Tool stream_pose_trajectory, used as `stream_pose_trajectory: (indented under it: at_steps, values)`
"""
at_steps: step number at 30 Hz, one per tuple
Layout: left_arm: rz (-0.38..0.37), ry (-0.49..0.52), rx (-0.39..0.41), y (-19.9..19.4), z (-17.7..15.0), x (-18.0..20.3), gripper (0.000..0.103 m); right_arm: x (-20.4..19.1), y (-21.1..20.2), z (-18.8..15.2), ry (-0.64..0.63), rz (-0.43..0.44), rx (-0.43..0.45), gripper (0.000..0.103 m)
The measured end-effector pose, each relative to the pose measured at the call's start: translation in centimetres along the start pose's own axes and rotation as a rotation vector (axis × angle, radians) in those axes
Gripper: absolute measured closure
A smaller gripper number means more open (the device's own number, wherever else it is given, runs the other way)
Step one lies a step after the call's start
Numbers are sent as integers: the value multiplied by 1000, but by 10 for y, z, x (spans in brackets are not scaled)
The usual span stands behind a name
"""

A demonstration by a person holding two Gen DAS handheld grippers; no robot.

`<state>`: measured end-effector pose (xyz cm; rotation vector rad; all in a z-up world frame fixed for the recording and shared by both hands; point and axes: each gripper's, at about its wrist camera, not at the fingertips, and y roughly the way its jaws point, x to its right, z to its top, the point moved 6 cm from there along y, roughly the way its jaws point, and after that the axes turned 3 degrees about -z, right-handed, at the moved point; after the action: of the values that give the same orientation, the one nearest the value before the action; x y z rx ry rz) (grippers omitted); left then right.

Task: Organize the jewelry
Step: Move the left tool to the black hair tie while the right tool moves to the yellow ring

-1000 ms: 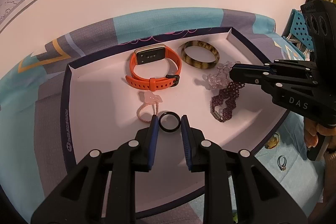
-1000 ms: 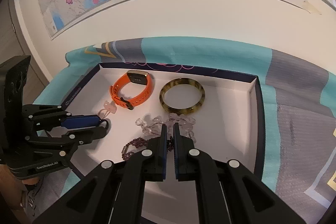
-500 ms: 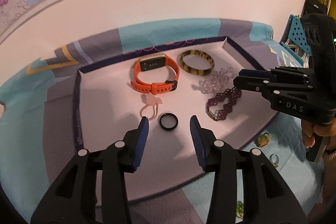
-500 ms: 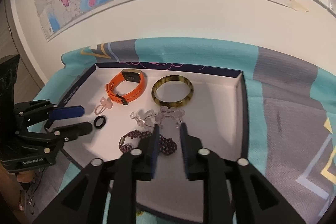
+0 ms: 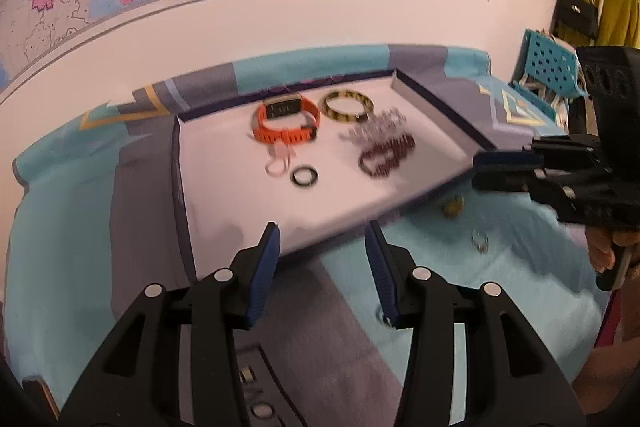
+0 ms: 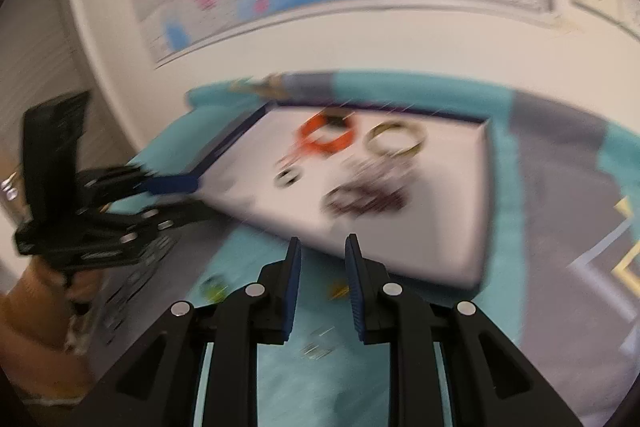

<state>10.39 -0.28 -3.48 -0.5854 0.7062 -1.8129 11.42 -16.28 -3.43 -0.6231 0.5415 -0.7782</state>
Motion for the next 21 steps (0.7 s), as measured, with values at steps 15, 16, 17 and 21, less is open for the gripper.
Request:
stream_pose_trajectory:
  at_steps: [15, 16, 17, 21]
  values:
    - [-28, -95, -48, 0, -39, -5, 56, -64, 30, -43, -102, 16, -116, 99]
    - [-31, -96, -50, 0, -40, -4, 56, -64, 29, -45, -104, 15, -116, 101]
    - [-34, -98, -51, 0, -41, -4, 56, -64, 26, -47, -107, 17, -118, 101]
    - [-50, -93, -54, -1, -44, 0, 56, -63, 19, -52, -109, 24, -123, 102]
